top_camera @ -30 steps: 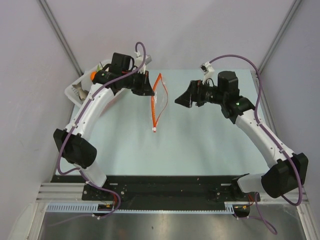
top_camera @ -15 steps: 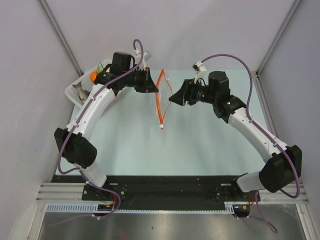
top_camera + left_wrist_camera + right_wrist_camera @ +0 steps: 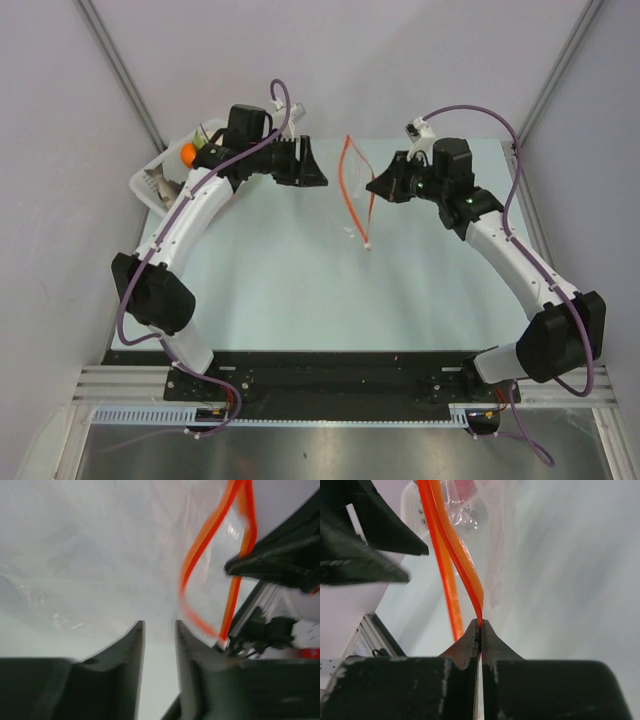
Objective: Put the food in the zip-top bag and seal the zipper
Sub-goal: Pick up the zipper food storage bag at the center of the board, then open the zipper of the food storage bag.
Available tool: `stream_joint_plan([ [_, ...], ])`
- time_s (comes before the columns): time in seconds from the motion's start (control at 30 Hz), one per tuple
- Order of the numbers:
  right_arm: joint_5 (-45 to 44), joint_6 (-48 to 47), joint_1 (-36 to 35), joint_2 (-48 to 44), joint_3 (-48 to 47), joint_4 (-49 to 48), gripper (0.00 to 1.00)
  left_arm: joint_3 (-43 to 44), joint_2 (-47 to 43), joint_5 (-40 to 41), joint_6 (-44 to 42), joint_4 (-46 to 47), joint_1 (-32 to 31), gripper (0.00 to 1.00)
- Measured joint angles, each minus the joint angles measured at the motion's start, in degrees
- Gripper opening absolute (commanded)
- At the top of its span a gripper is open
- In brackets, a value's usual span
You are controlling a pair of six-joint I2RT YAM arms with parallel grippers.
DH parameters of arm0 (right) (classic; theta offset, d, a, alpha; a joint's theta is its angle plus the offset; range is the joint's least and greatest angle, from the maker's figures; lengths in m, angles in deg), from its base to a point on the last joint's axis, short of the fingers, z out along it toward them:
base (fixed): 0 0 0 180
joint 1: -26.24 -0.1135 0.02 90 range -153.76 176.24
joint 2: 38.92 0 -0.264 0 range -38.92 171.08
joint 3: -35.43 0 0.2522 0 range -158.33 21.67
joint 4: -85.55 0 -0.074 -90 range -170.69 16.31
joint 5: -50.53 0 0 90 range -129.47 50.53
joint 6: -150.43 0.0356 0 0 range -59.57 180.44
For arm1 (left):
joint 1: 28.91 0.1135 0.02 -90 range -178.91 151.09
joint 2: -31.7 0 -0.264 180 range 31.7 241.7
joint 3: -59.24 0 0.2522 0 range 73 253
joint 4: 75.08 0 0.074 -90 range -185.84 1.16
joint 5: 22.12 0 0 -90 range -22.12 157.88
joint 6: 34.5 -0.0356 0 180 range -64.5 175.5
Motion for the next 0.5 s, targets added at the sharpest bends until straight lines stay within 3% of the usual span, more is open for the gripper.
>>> stream_joint_plan([
  [0.07,-0.2,0.0,1.7,-0.6,0.0,1.1,0.00,0.2,0.2,-0.3,-1.6,0.0,0.0,0.99],
  [0.23,-1.4,-0.6,4.0,-3.0,-0.1,4.4,0.00,6.4,3.8,1.7,-10.4,-1.8,1.2,1.00],
  [0.4,-5.0,-2.8,4.2,-5.4,-2.8,10.6,0.00,21.2,12.1,10.4,-22.2,-2.2,4.1,1.00],
  [0.5,-9.0,-4.6,4.2,-6.1,-6.4,15.1,0.00,25.0,16.9,15.4,-29.5,0.7,6.8,0.99],
])
